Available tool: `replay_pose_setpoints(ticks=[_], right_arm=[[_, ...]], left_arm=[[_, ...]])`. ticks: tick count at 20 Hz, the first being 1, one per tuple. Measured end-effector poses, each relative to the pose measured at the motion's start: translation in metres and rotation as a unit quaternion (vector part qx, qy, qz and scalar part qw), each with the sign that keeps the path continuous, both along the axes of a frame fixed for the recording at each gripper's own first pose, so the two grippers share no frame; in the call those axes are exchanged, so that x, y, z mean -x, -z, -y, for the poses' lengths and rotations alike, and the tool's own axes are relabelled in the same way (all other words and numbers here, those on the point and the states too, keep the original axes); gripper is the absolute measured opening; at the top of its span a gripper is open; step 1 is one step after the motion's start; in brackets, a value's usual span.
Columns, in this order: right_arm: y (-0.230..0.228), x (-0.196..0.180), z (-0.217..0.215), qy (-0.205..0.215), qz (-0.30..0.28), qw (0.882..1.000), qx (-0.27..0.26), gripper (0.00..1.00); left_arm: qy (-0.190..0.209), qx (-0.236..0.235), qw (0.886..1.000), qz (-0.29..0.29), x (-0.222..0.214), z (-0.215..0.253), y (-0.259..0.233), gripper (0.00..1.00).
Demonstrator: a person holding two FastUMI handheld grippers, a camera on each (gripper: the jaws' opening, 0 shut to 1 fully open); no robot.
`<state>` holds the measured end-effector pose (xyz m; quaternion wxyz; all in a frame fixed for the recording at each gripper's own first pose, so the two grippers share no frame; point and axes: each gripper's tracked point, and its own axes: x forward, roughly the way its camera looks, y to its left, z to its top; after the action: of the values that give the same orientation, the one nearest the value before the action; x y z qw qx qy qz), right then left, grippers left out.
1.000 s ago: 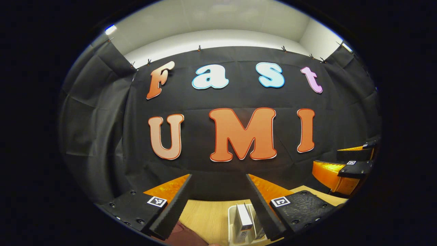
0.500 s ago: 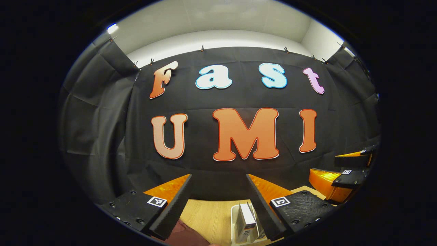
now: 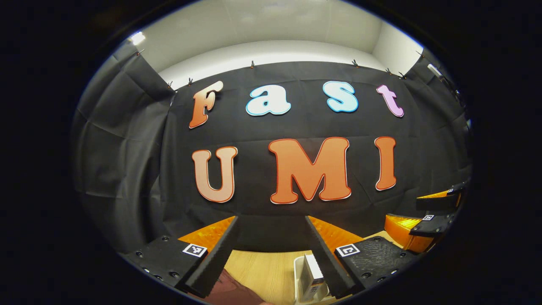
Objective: Open the schoolbag, grab two books from the bookshelf and put them into the schoolbag.
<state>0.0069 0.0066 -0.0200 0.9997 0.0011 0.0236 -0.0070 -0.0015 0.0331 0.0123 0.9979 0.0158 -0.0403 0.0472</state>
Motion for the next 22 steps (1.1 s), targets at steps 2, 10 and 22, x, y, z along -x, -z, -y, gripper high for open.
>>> replay_pose_setpoints(ticks=[2,10,22], right_arm=[[0.002,-0.001,-0.001,0.0,-0.003,1.0,0.001,0.96],[0.001,0.001,-0.013,-0.009,0.0,1.0,0.004,0.96],[0.008,-0.002,-0.001,0.008,-0.01,1.0,0.007,0.96]], left_arm=[[-0.001,0.0,1.0,-0.001,0.0,-0.001,0.001,0.95],[-0.014,-0.013,1.0,0.016,0.002,-0.012,-0.008,0.94],[-0.049,-0.044,0.998,-0.009,0.012,-0.043,0.007,0.96]])
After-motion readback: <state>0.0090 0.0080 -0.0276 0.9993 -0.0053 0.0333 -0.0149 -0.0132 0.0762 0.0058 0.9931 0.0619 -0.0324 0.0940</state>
